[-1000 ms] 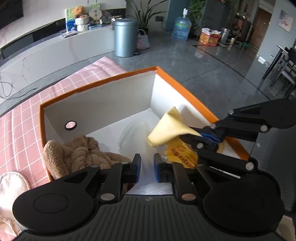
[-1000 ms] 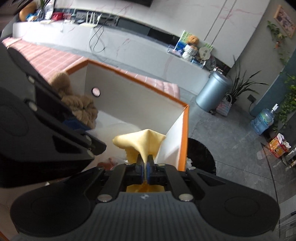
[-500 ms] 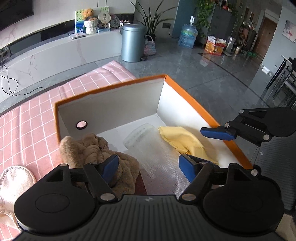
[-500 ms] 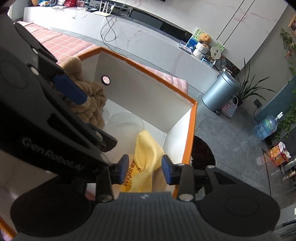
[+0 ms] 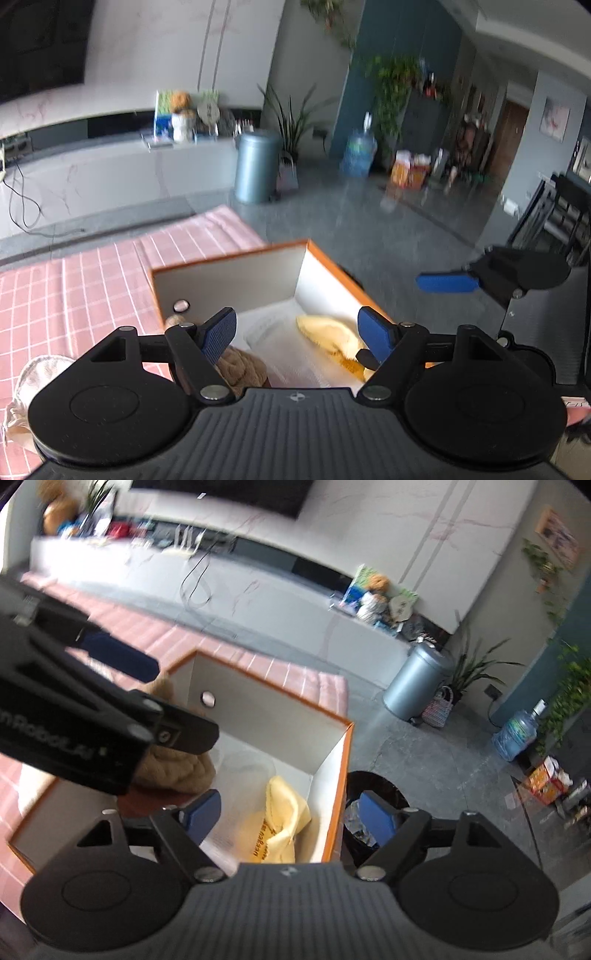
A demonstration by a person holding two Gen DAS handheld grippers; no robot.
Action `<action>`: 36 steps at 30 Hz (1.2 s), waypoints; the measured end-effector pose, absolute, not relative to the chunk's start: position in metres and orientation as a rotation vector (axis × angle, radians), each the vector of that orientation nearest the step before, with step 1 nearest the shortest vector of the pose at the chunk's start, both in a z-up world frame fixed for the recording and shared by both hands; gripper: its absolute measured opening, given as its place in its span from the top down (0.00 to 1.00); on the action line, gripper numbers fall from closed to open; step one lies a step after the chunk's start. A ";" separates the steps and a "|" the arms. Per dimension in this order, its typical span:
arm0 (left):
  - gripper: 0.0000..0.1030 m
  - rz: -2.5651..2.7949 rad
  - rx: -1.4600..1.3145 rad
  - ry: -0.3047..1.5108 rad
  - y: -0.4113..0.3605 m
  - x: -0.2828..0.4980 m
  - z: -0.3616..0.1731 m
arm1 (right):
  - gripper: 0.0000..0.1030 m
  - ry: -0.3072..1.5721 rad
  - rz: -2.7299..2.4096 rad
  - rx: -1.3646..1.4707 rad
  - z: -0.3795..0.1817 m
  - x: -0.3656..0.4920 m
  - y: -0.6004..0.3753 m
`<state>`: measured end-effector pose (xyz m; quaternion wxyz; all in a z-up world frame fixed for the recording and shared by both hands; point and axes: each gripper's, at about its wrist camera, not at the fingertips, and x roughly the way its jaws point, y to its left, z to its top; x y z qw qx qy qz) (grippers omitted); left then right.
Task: Organize soft objects
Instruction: 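Withdraw both tools from the box back toward the table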
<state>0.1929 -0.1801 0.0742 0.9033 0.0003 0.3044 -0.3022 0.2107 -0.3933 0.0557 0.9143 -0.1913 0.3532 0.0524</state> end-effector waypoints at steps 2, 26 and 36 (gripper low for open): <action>0.15 -0.626 -0.011 0.585 -0.173 0.185 0.081 | 0.18 0.691 0.078 -0.367 0.062 0.200 -0.389; 0.15 -0.484 -0.192 0.456 -0.049 0.116 0.050 | 0.09 0.329 -0.083 -0.054 0.041 0.093 -0.288; 0.17 -0.372 -0.205 0.573 0.016 0.099 0.006 | 0.09 0.350 0.007 -0.093 0.005 0.083 -0.216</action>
